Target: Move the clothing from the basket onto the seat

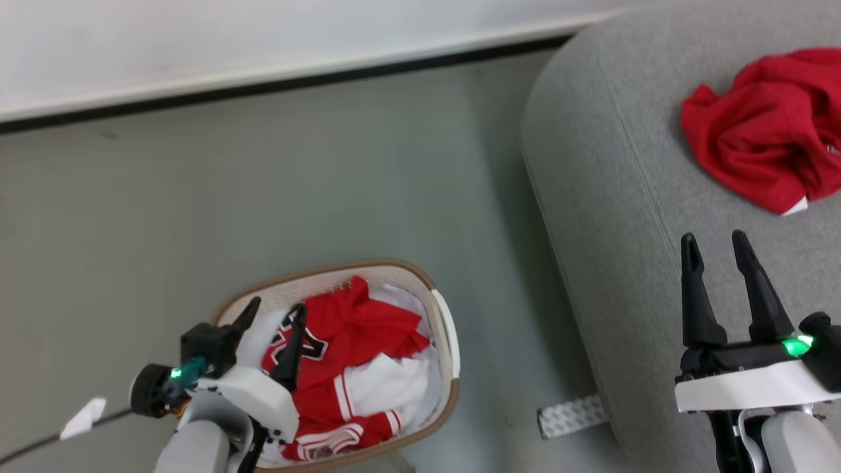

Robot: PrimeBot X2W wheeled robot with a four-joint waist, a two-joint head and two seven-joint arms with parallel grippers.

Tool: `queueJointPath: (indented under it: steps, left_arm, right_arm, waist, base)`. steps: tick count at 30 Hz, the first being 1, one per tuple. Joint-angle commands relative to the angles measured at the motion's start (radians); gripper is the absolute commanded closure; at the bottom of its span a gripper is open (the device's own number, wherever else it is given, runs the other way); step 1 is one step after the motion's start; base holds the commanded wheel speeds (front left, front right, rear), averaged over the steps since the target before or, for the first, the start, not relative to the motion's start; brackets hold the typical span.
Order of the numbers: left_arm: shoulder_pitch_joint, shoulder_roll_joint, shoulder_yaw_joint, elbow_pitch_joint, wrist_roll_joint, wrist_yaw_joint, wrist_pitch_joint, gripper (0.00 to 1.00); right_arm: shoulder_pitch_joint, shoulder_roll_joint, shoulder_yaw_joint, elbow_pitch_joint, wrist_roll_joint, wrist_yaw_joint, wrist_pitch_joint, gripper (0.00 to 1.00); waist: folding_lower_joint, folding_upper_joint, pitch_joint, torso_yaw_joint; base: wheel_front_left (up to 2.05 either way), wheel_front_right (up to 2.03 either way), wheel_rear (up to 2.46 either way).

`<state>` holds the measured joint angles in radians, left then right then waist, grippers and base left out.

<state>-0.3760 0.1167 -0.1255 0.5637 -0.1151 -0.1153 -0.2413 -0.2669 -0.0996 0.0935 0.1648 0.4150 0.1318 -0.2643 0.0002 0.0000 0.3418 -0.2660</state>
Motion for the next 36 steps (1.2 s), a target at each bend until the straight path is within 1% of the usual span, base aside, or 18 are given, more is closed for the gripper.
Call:
queueJointPath:
  steps: [1,10,13,18,24,28,31,36]
  left_arm:
    - [-0.039,0.023,-0.018,0.063,0.024,-0.005,0.009,0.00]
    - [-0.207,0.046,-0.132,0.381,0.017,-0.015,0.070,0.00]
    - [-0.254,0.053,-0.184,0.464,0.005,-0.016,0.091,0.00]
    - [-0.333,0.082,-0.259,0.569,-0.004,-0.014,0.118,0.00]
    - [-0.418,0.119,-0.320,0.653,-0.003,-0.014,0.153,0.00]
    - [-0.455,0.142,-0.359,0.684,0.002,-0.014,0.200,0.00]
    - [-0.466,0.157,-0.376,0.694,0.003,-0.014,0.221,0.00]
    - [-0.467,0.175,-0.416,0.713,-0.010,-0.014,0.300,0.00]
  right_arm:
    - [-0.023,0.005,-0.001,-0.008,0.001,-0.002,0.000,0.00]
    - [-0.070,0.030,0.011,-0.048,0.020,-0.002,0.000,0.00]
    - [-0.082,0.039,0.022,-0.061,0.030,-0.002,0.000,0.00]
    - [-0.107,0.045,0.043,-0.090,0.044,-0.002,0.000,0.00]
    - [-0.141,0.050,0.054,-0.137,0.057,-0.002,0.000,0.00]
    - [-0.158,0.050,0.066,-0.156,0.088,-0.002,0.000,0.00]
    - [-0.166,0.050,0.072,-0.158,0.104,-0.002,0.000,0.00]
    - [-0.170,0.050,0.074,-0.155,0.123,-0.002,0.000,0.00]
  waist:
    - [-0.0002,0.0000,0.059,-0.039]
    - [-0.0002,0.0000,0.167,-0.093]
    - [-0.0002,0.0000,0.203,-0.112]
    - [-0.0002,0.0000,0.274,-0.146]
    - [-0.0002,0.0000,0.369,-0.185]
    - [-0.0002,0.0000,0.417,-0.208]
    - [-0.0002,0.0000,0.435,-0.220]
    - [-0.0002,0.0000,0.451,-0.237]
  base:
    - [0.00,0.00,0.00]
    - [0.00,0.00,0.00]
    - [0.00,0.00,0.00]
    - [0.00,0.00,0.00]
    - [0.00,0.00,0.00]
    - [0.00,0.00,0.00]
    - [0.00,0.00,0.00]
    - [0.00,0.00,0.00]
